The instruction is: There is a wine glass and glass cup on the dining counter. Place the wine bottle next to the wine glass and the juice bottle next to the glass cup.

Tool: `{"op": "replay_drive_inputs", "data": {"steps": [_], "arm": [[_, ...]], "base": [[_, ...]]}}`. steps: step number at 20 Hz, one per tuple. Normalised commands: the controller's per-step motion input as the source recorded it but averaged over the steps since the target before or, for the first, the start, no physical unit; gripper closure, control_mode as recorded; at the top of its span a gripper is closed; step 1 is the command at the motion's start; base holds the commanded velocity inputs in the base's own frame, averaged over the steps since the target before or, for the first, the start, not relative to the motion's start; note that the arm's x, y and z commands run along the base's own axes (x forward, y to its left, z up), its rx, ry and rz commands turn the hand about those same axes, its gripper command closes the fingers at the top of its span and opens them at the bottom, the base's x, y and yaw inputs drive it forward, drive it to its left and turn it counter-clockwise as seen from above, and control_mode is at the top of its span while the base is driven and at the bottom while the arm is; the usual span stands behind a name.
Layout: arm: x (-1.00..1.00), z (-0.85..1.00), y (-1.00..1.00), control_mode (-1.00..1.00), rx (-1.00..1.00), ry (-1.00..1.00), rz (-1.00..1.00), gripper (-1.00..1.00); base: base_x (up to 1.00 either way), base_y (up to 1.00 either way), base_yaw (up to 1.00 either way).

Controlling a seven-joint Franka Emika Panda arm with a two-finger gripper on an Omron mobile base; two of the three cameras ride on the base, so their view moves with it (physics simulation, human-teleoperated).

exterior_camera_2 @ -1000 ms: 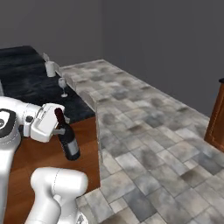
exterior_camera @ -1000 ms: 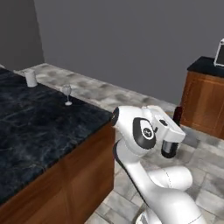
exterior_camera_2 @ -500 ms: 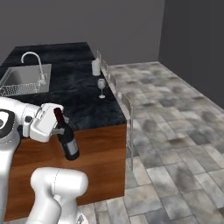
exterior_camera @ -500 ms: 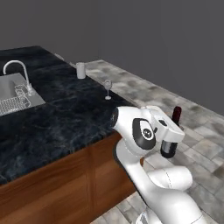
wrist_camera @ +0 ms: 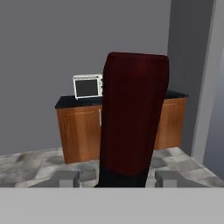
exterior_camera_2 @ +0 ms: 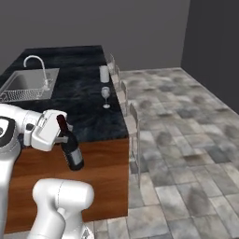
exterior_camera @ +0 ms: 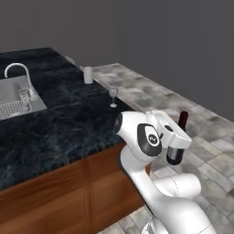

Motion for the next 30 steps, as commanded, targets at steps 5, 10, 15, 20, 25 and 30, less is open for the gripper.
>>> {"op": "replay_drive_inputs", "data": {"steps": [5, 10, 15, 20, 25, 30], "arm": [[0.0, 0.0, 0.0, 1.0, 0.0, 0.0, 0.0, 1.0], [0.0, 0.0, 0.0, 1.0, 0.0, 0.0, 0.0, 1.0], [0.0, 0.0, 0.0, 1.0, 0.0, 0.0, 0.0, 1.0], [0.0, 0.0, 0.0, 1.0, 0.0, 0.0, 0.0, 1.0], [0.0, 0.0, 0.0, 1.0, 0.0, 0.0, 0.0, 1.0], [0.0, 0.0, 0.0, 1.0, 0.0, 0.0, 0.0, 1.0]], "base": [[0.46, -0.33, 0.22], [0.45, -0.22, 0.35], [0.4, -0.32, 0.27], [0.34, -0.46, 0.12], [0.43, -0.46, 0.1], [0.57, -0.28, 0.22]]}}
